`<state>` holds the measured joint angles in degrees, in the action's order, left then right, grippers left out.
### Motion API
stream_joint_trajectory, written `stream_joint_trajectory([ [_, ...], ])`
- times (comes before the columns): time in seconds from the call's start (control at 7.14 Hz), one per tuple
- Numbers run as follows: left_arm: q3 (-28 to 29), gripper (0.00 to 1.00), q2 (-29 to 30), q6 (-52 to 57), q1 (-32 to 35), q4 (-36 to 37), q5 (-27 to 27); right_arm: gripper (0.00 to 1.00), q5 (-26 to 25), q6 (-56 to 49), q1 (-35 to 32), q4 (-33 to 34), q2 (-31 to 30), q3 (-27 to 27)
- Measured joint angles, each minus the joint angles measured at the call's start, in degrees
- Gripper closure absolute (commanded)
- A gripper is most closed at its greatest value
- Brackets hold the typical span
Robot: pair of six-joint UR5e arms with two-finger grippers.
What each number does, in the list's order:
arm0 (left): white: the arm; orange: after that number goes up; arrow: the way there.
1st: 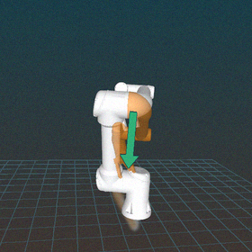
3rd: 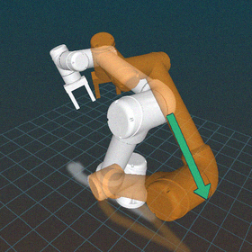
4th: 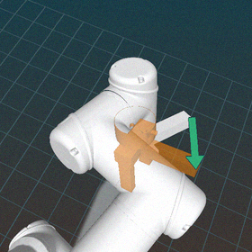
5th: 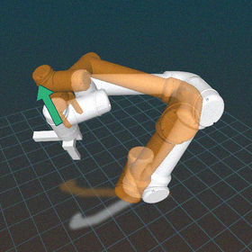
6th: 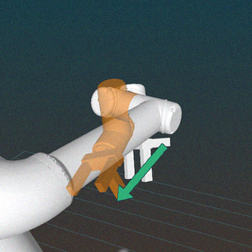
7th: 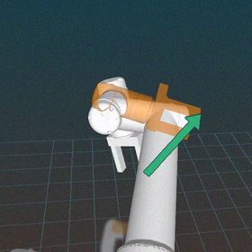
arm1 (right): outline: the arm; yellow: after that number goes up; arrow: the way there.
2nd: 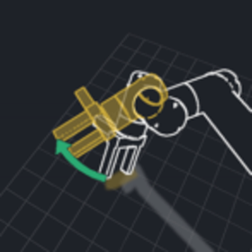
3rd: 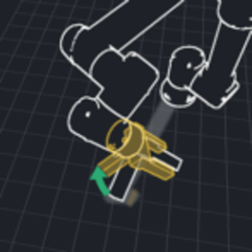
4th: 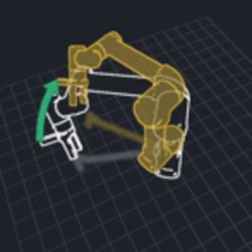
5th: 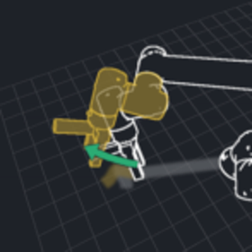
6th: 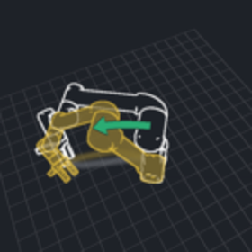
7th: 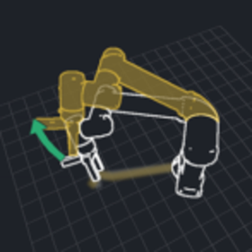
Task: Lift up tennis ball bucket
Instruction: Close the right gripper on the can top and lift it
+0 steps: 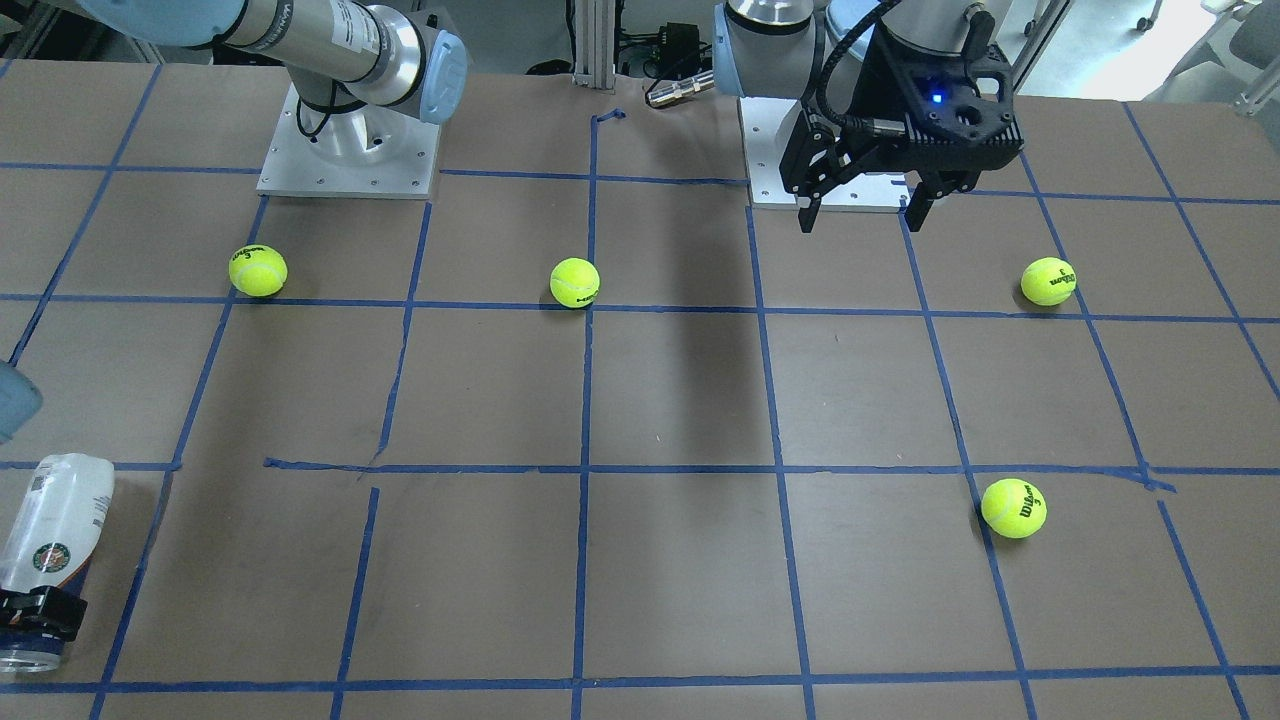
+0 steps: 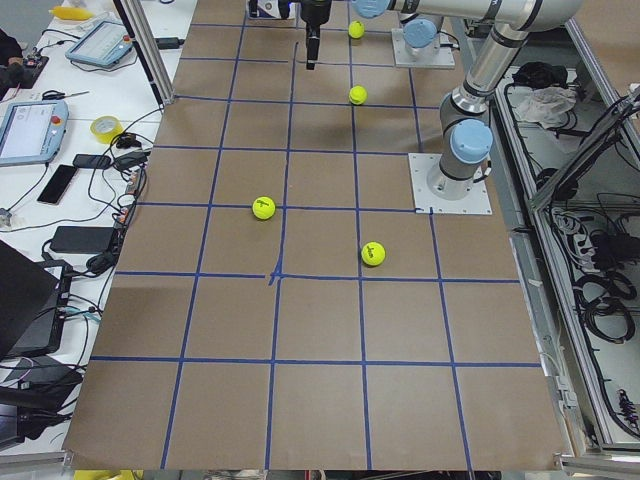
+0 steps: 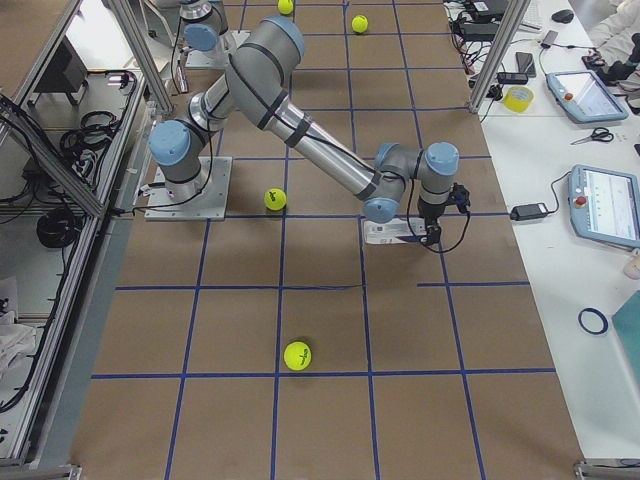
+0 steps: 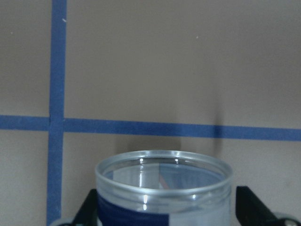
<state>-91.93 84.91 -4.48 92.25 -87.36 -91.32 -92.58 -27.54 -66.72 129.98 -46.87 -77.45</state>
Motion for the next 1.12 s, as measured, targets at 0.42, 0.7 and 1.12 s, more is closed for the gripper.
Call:
stream_joint_trajectory([
  [0.42,0.0,0.00,0.0,0.0,0.0,0.0,0.0,0.12,0.6,-0.2,0.0,0.7,0.7,0.3],
  [0.7,0.0,0.00,0.0,0.0,0.0,0.0,0.0,0.40,0.7,-0.1,0.0,-0.1,0.9,0.3],
  [1.12,0.0,0.00,0.0,0.0,0.0,0.0,0.0,0.52,0.6,0.5,-0.2,-2.5,-0.5,0.4],
])
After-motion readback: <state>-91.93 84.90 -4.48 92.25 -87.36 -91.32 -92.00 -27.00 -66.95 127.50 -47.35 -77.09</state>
